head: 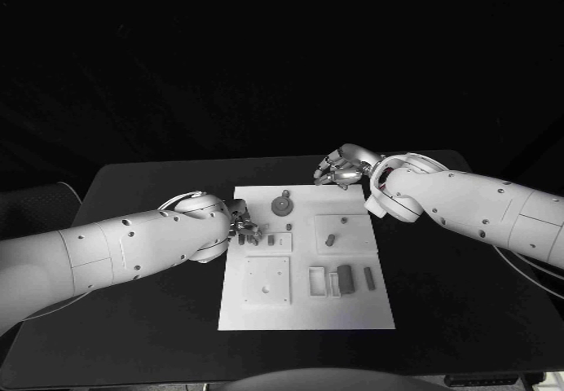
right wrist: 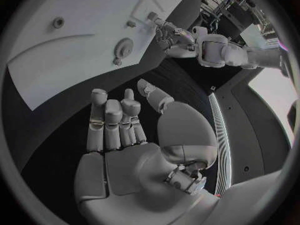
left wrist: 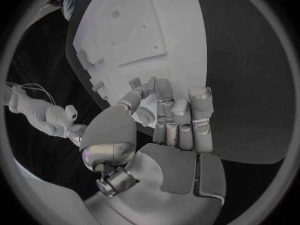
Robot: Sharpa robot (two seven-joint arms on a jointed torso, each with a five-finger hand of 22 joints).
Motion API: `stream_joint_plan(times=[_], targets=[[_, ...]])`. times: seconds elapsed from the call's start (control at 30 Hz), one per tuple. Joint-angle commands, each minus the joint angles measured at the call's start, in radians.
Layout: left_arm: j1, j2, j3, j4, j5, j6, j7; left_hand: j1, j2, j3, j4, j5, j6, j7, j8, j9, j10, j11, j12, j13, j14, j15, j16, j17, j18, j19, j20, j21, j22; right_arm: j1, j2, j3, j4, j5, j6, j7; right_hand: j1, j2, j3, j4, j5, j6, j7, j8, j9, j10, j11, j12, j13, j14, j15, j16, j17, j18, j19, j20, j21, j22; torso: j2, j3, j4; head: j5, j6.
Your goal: Assemble the parts on the task board
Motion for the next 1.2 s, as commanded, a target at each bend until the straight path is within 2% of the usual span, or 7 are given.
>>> stream_joint_plan(times=[0.03, 0.53, 1.2], targets=[[-0.001, 0.002, -0.001, 0.001, -0.003, 0.012, -0.006, 0.070, 0.069, 0.037, -0.038, 0.006, 0.005, 0.000, 0.006, 0.001, 0.002, -0.004, 0.004, -0.001, 0.020, -0.022, 0.003, 0.000, 0.062, 0.000, -0.006, 0.002, 0.017, 0.000, 0.000, 0.000, 0.002, -0.003, 0.010, 0.009, -0.012, -0.002, 0.003, 0.003, 0.007, -0.001, 0.008, -0.005, 0.001, -0.005, 0.003, 0.000, 0.001, -0.002, -0.007, 0.002, -0.002, 0.016, 0.004, 0.000, -0.006, 0.010, 0.000, -0.0002, 0.0002, 0.000, 0.000], [-0.001, 0.004, -0.001, 0.001, -0.006, -0.005, -0.006, 0.061, 0.066, 0.036, -0.031, 0.007, 0.005, 0.000, 0.008, 0.000, 0.002, -0.005, 0.005, -0.002, 0.022, -0.023, 0.002, -0.002, 0.062, 0.001, -0.007, 0.002, 0.016, 0.000, -0.001, 0.000, 0.003, -0.003, 0.010, 0.009, -0.012, -0.002, 0.004, 0.003, 0.007, -0.001, 0.008, -0.006, 0.002, -0.005, 0.003, 0.000, 0.001, -0.002, -0.007, 0.002, -0.002, 0.016, 0.004, 0.000, -0.006, 0.010, 0.000, -0.0010, 0.0003, 0.001, 0.000], [-0.001, 0.007, -0.001, 0.001, -0.017, -0.016, -0.006, 0.064, 0.068, 0.038, -0.033, 0.006, 0.005, -0.001, 0.009, 0.000, 0.002, -0.006, 0.006, -0.002, 0.023, -0.023, 0.002, -0.002, 0.063, 0.002, -0.008, 0.002, 0.016, 0.000, -0.002, 0.000, 0.003, -0.003, 0.009, 0.009, -0.012, -0.002, 0.004, 0.003, 0.007, -0.001, 0.008, -0.006, 0.002, -0.005, 0.003, 0.000, 0.000, -0.002, -0.007, 0.002, -0.002, 0.016, 0.004, 0.000, -0.006, 0.010, 0.000, -0.0002, -0.0001, -0.001, -0.001]])
